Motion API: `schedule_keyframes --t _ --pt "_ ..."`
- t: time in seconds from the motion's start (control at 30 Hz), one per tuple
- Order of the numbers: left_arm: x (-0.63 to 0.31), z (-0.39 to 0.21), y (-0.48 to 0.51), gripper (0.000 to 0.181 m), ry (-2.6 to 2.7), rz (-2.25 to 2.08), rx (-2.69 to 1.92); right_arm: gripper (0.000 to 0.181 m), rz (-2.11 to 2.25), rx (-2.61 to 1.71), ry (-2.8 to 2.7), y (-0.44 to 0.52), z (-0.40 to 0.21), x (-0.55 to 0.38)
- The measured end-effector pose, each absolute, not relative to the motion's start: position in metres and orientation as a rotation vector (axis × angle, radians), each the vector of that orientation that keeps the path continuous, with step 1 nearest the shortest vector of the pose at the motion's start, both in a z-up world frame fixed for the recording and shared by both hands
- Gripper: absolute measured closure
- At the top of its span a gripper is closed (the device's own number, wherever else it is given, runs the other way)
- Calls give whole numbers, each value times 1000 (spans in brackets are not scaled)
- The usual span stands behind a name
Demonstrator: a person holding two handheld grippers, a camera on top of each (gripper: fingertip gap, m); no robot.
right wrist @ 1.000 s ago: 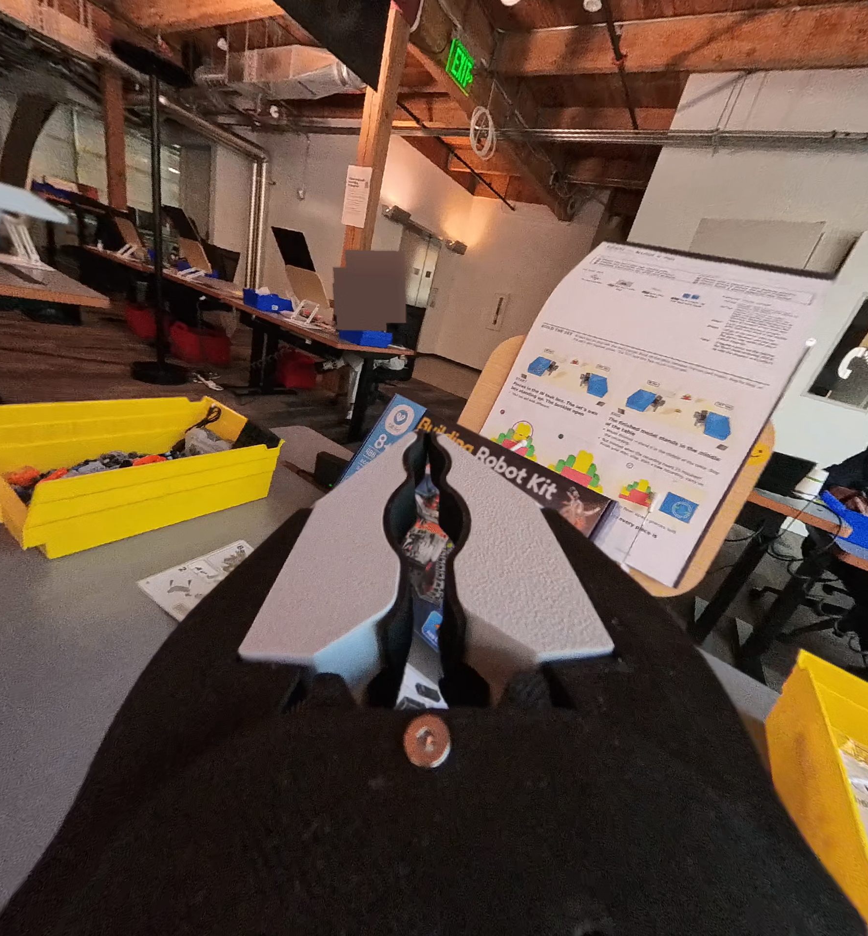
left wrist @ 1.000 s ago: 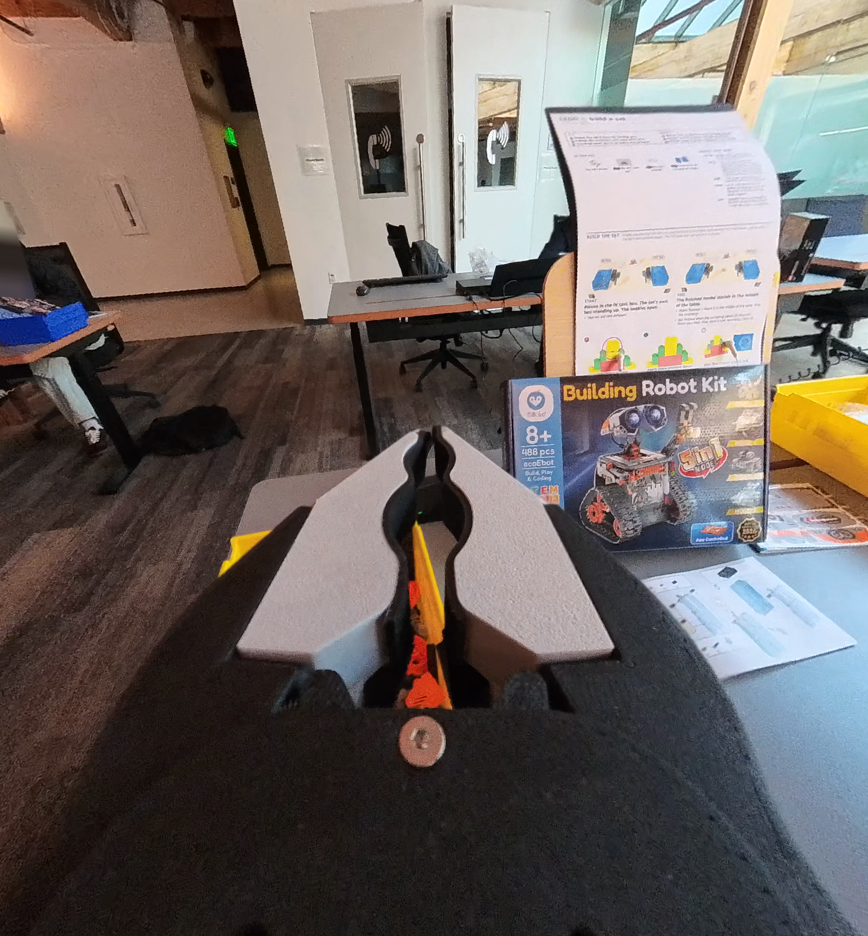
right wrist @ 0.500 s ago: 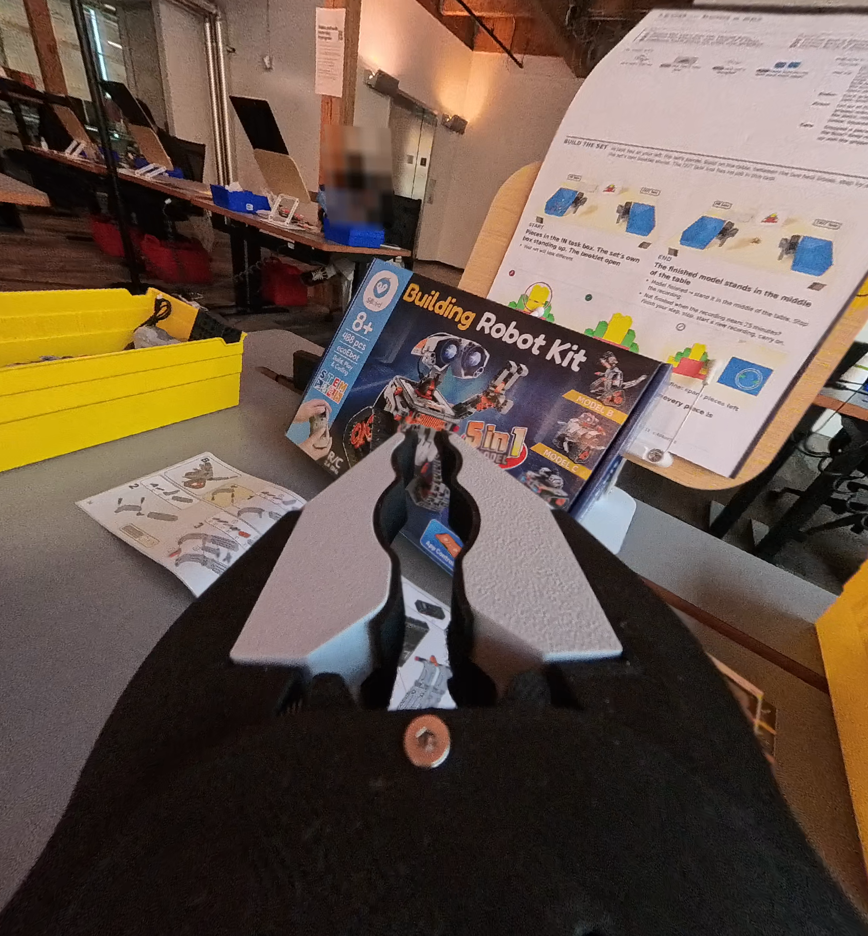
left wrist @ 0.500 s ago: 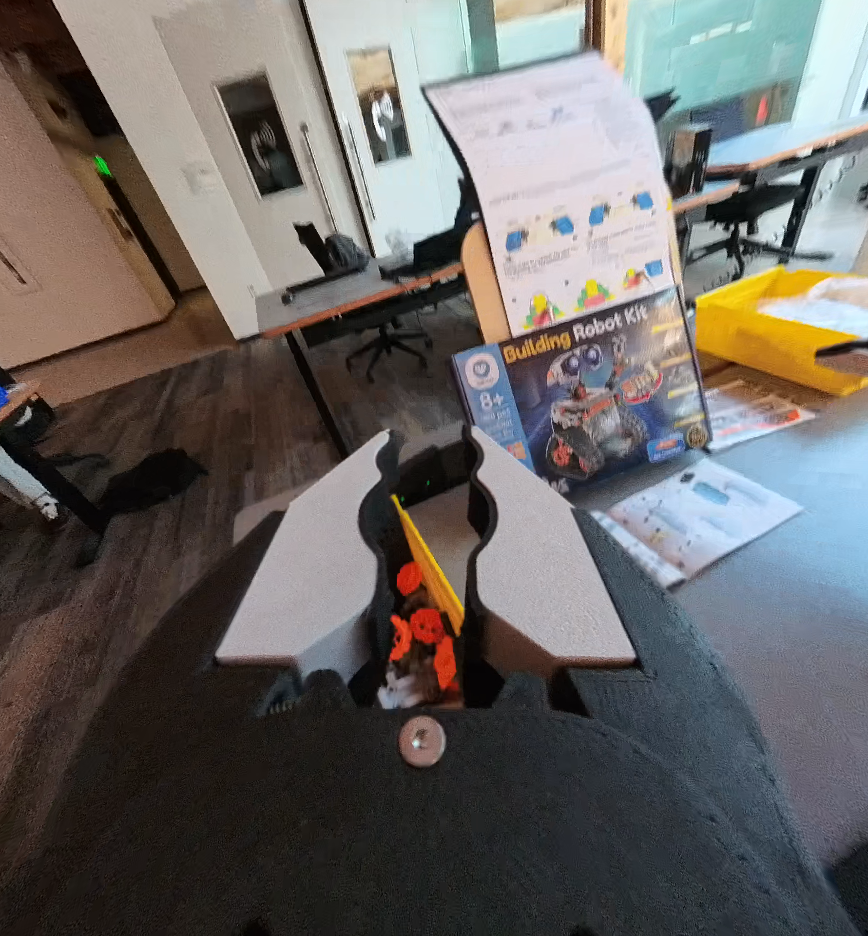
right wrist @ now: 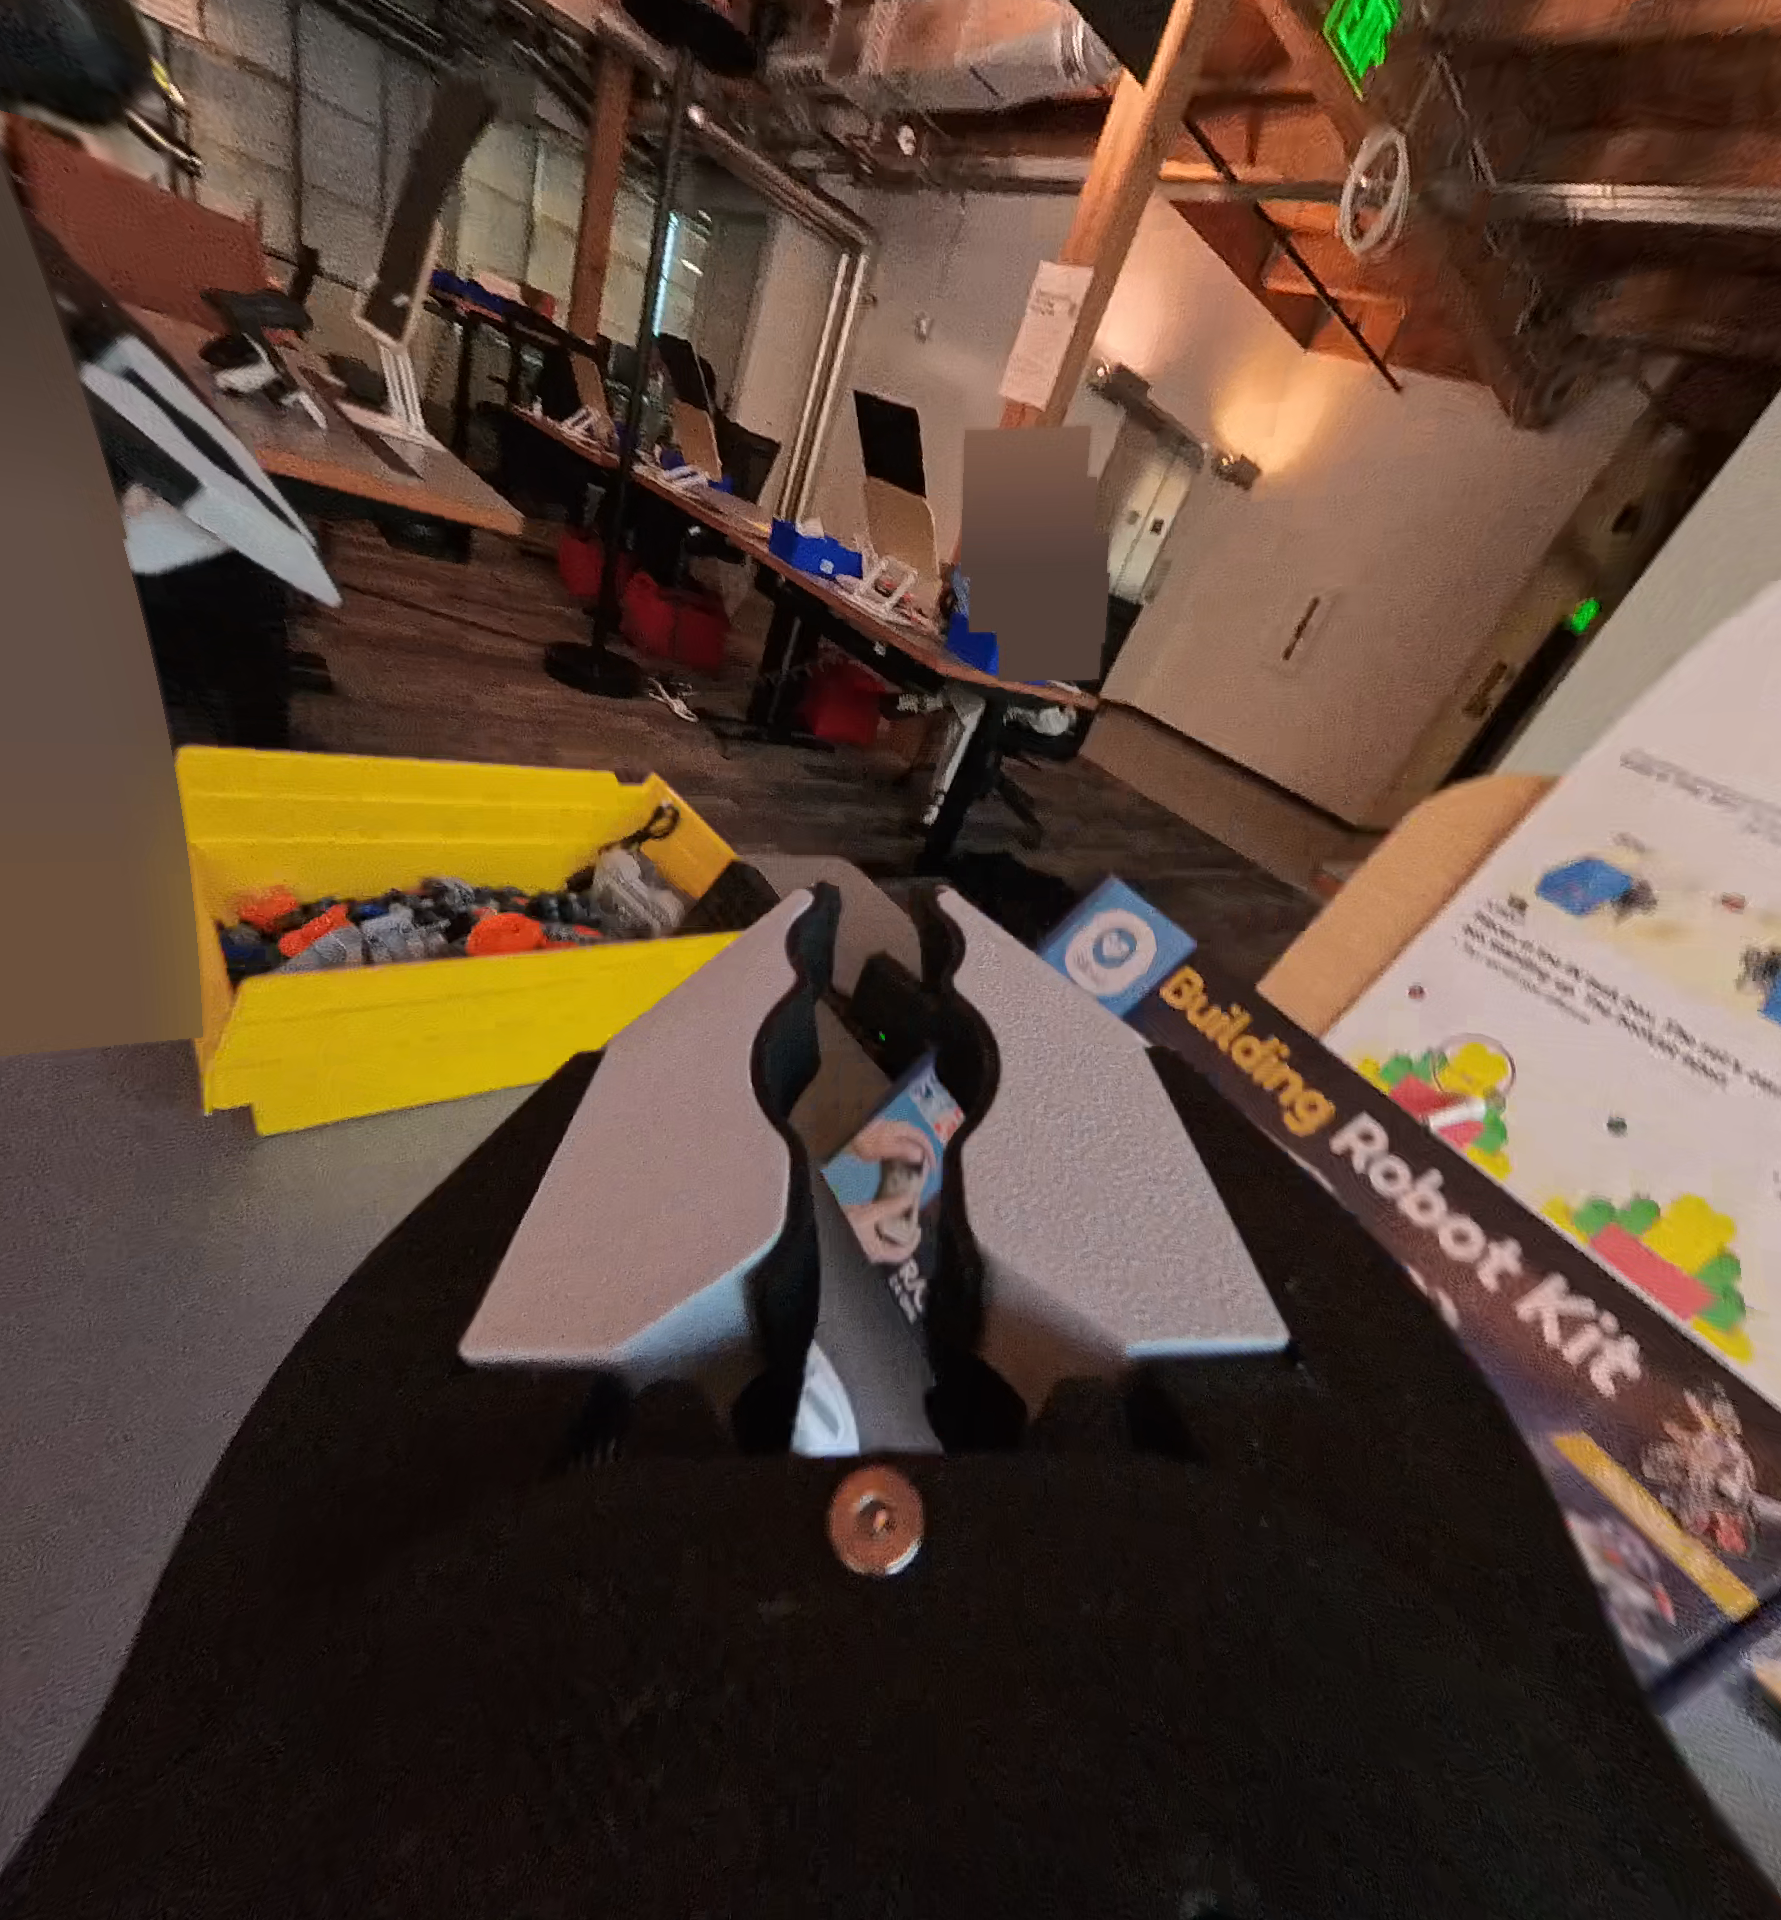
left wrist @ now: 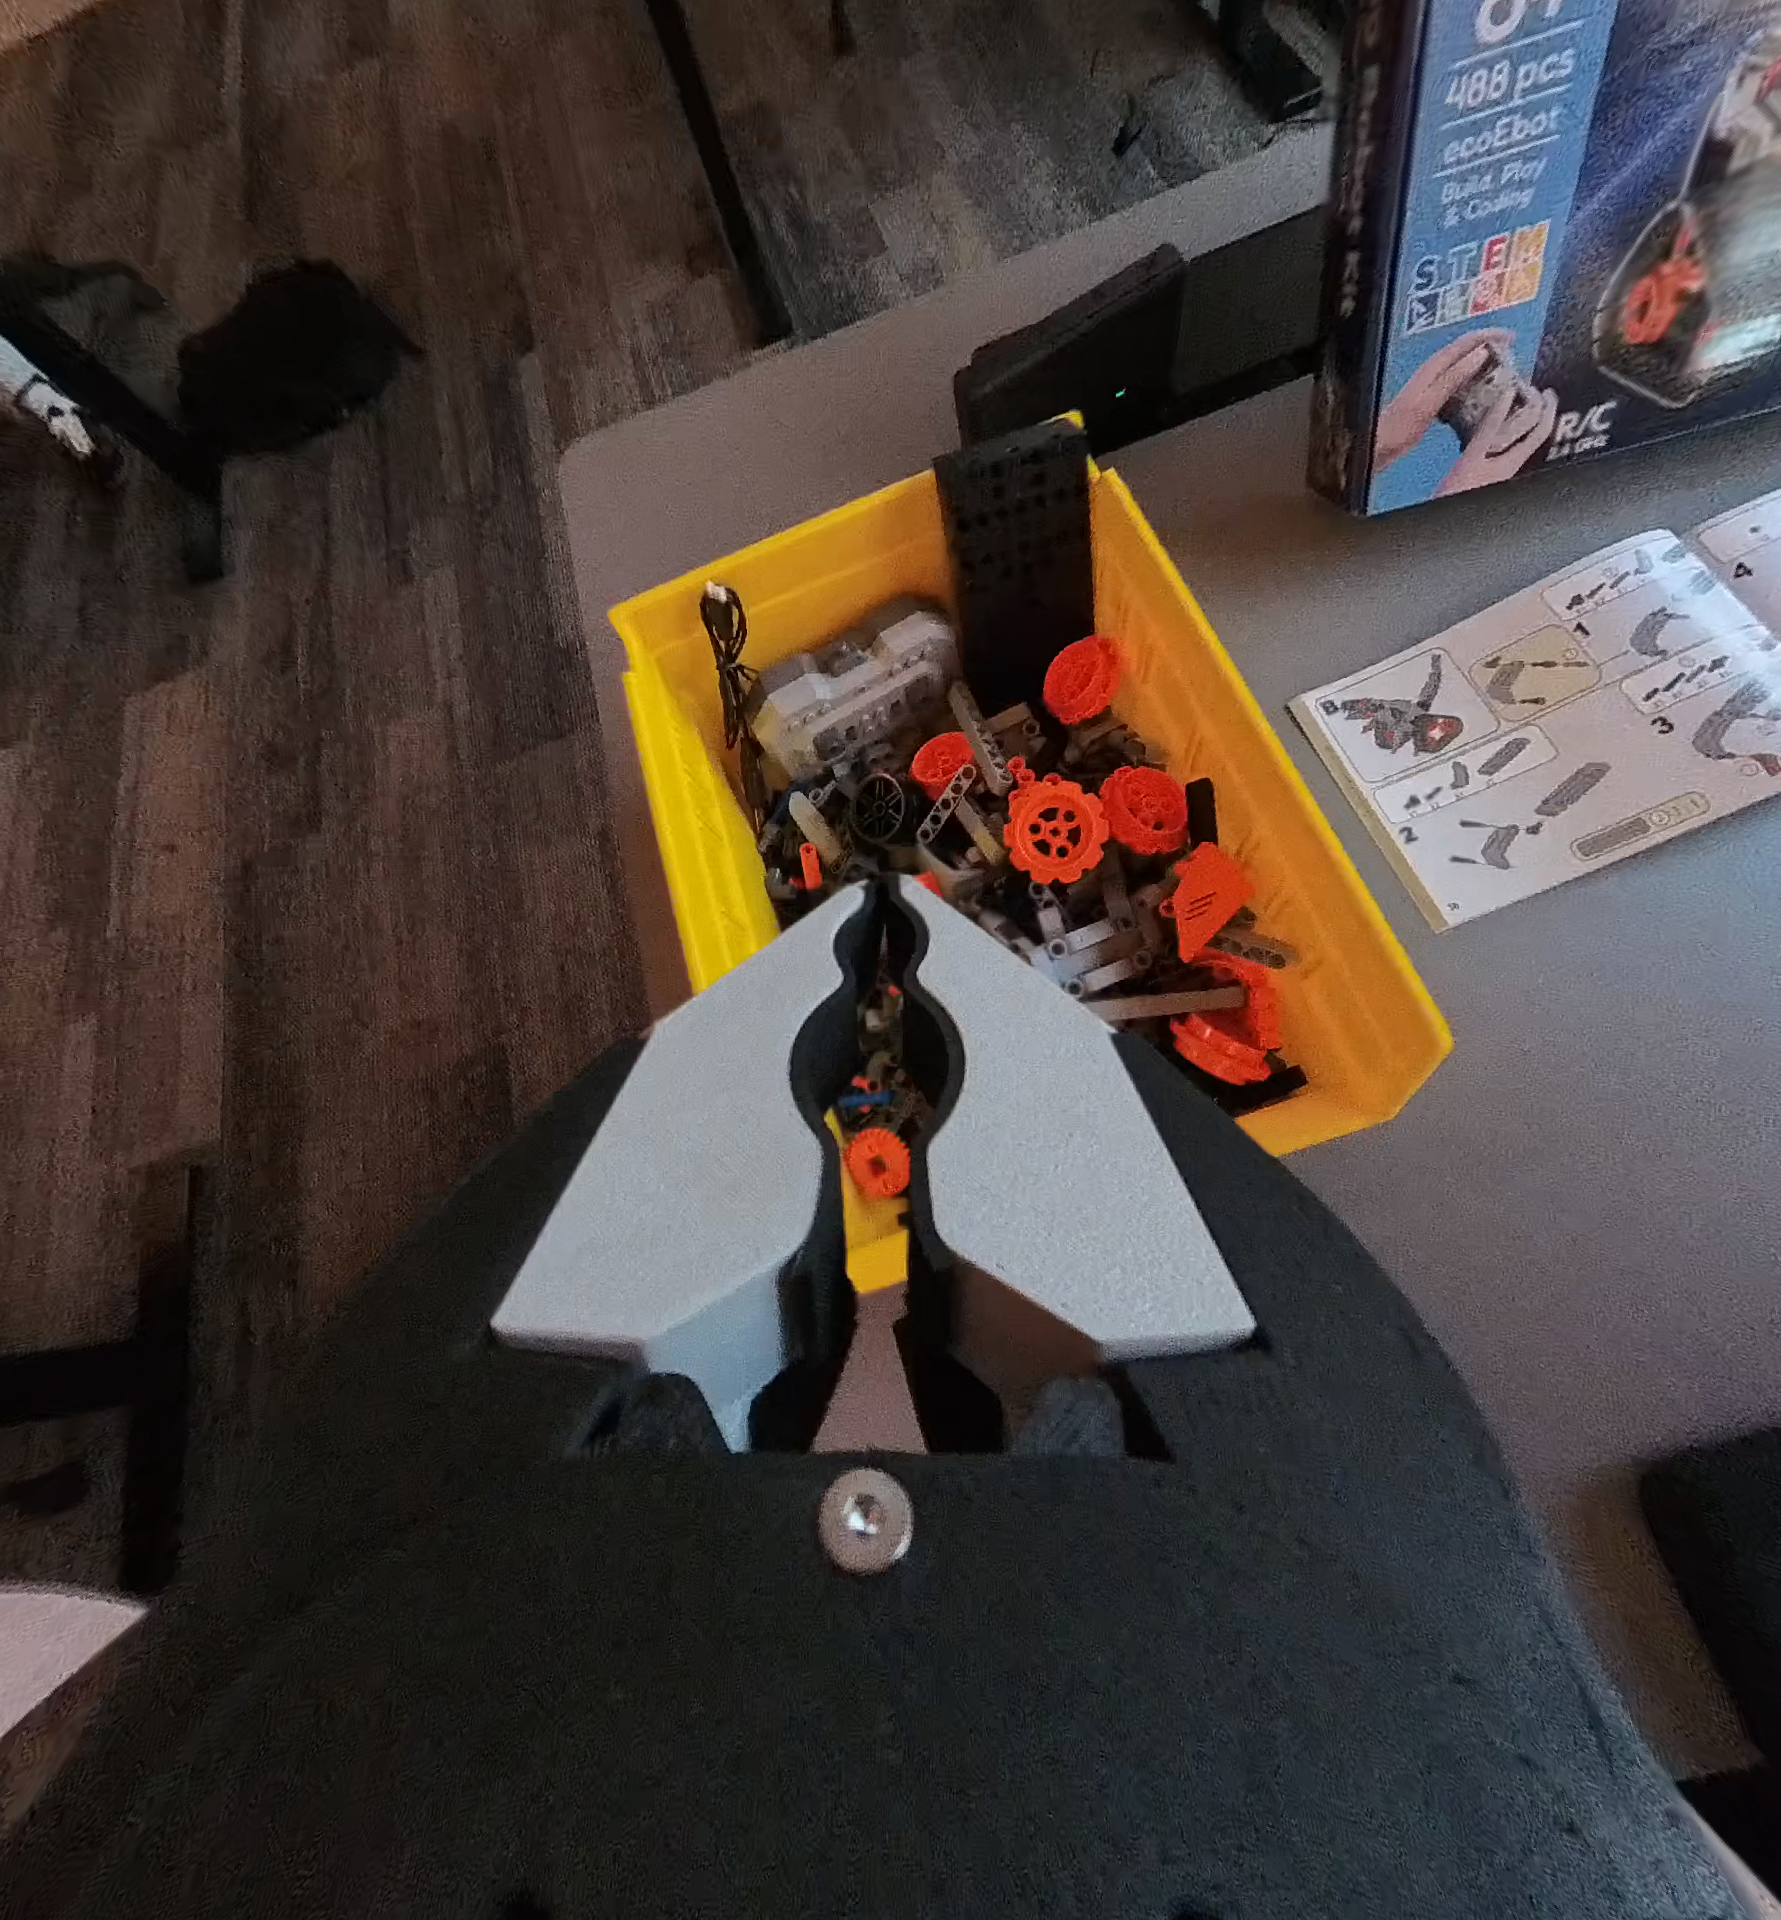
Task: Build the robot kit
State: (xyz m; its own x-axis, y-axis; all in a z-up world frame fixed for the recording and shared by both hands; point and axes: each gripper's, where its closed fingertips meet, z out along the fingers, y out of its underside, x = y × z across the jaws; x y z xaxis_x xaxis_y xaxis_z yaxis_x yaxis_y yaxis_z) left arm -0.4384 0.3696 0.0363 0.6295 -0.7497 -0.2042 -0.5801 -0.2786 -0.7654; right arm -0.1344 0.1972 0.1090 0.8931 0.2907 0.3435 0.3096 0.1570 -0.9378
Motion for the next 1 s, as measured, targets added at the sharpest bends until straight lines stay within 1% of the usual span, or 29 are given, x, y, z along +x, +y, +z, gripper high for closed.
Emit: schedule_keyframes --t 0.07,0.17,0.3,0.67,0.83,0.93,0.97,1.0 --pt "-441 27 377 181 1036 -234 -2031 167 -11 -1341 -573 202 132 -162" --pt "-446 11 384 181 1058 -159 -2108 167 21 -1282 -603 209 150 -185" --pt "-447 -10 391 181 1095 -59 -2196 166 42 -1285 -657 209 145 -197" --pt "-413 -52 414 181 1248 72 -2287 163 -65 -1311 -571 196 155 -134" --pt "-399 -71 411 181 1357 -41 -2313 162 -82 -1329 -525 196 154 -110" --pt "-404 -82 426 181 1232 -97 -2408 160 -58 -1349 -509 201 149 -105" --pt "-400 -82 428 179 1186 -167 -2436 160 -59 -1357 -509 203 147 -105" --pt "-395 -82 426 163 1146 -255 -2468 159 -65 -1365 -510 204 145 -104"
